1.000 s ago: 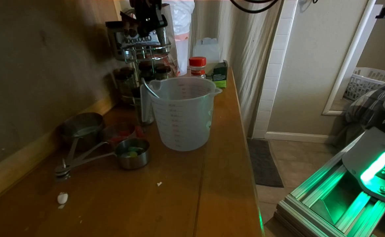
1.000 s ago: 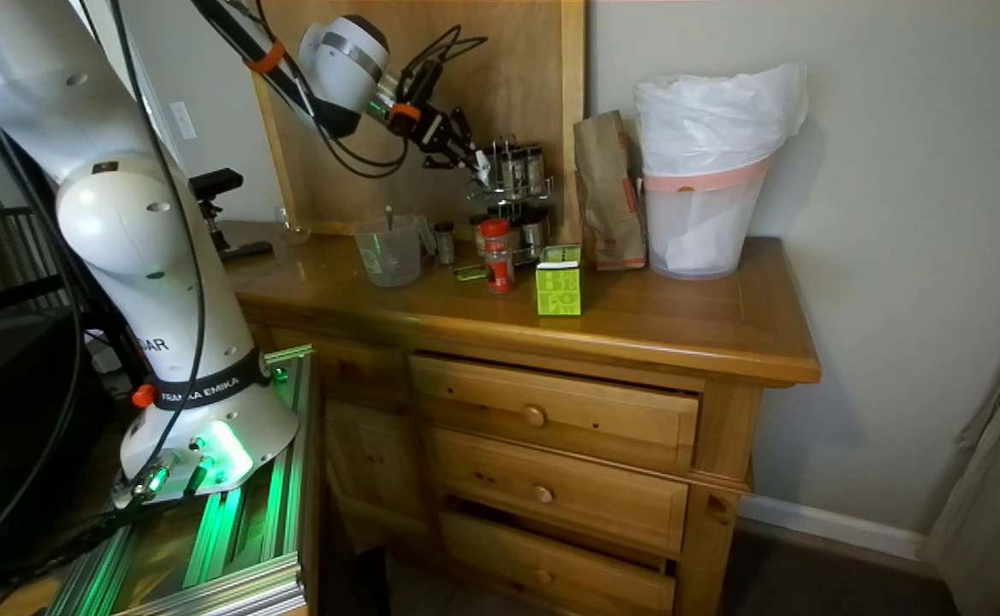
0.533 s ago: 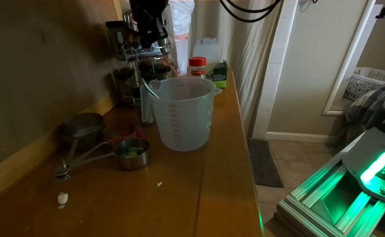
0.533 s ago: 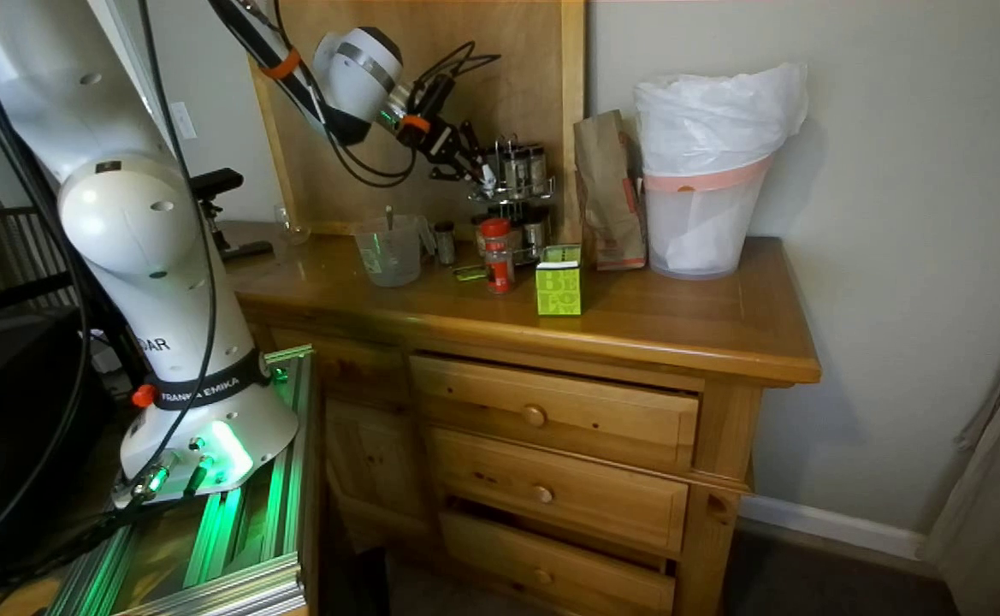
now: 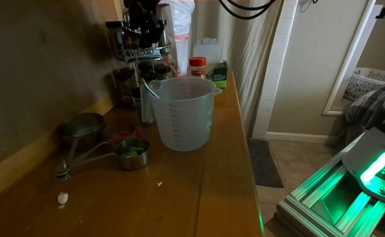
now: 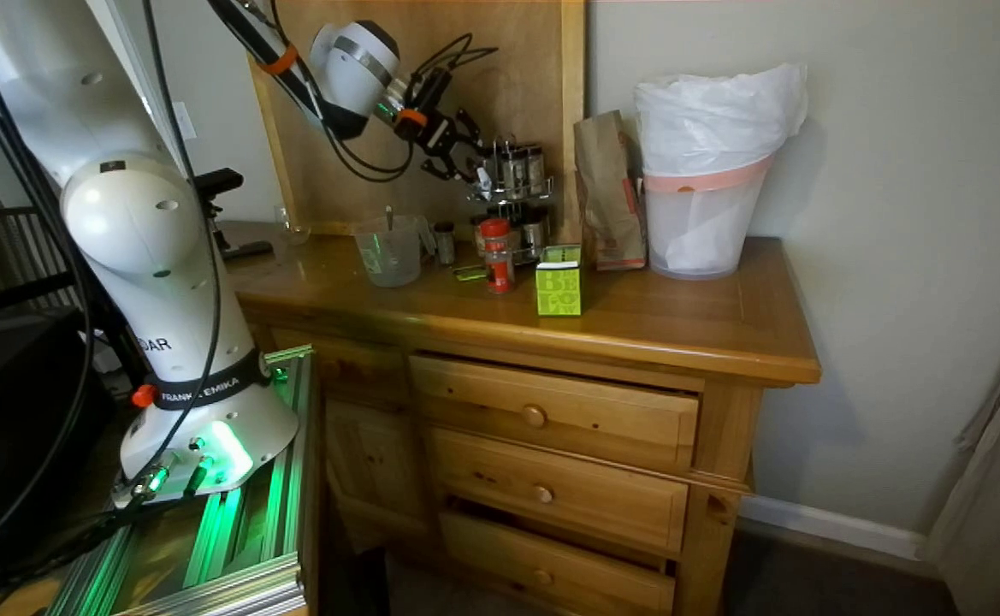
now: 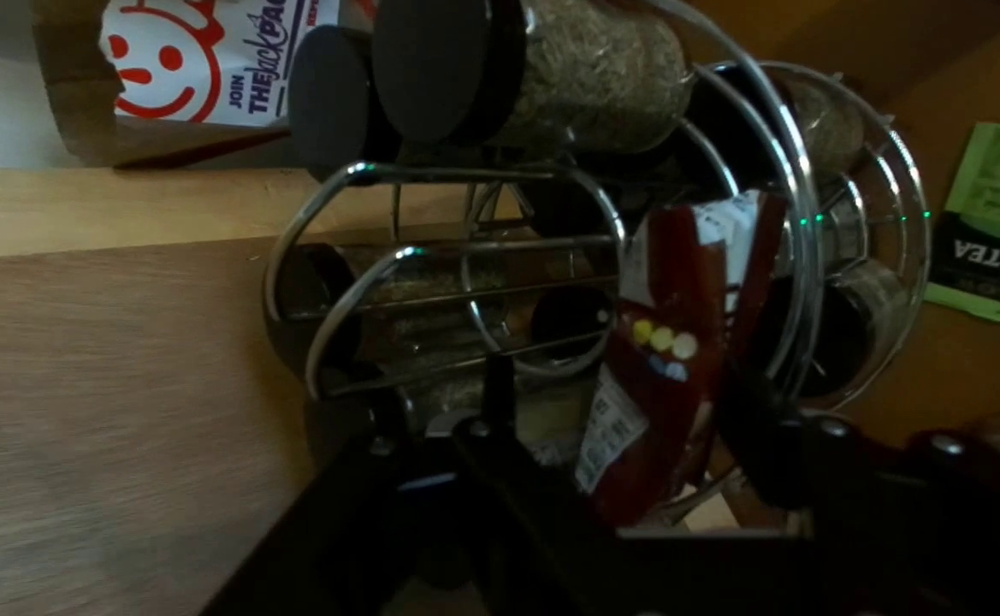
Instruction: Pick up the brown packet and put it on the top shelf of the circular spice rack
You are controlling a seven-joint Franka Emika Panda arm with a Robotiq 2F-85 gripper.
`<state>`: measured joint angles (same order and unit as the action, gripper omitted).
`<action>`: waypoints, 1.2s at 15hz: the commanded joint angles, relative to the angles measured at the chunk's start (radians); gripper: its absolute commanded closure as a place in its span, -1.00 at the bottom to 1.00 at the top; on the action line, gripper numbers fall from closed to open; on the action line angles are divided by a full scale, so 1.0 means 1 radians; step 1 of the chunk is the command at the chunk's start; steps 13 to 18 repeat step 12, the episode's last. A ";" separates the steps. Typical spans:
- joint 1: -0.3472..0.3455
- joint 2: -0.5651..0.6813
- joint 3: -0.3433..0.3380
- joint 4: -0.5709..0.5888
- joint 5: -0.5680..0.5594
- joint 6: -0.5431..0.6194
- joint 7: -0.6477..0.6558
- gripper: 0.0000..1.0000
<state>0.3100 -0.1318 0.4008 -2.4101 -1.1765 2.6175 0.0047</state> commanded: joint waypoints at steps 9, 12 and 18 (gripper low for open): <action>0.334 -0.309 -0.259 -0.229 0.554 0.137 -0.582 -1.00; 0.312 -0.267 -0.228 -0.199 0.576 0.146 -0.610 -1.00; 0.312 -0.267 -0.228 -0.199 0.576 0.146 -0.610 -1.00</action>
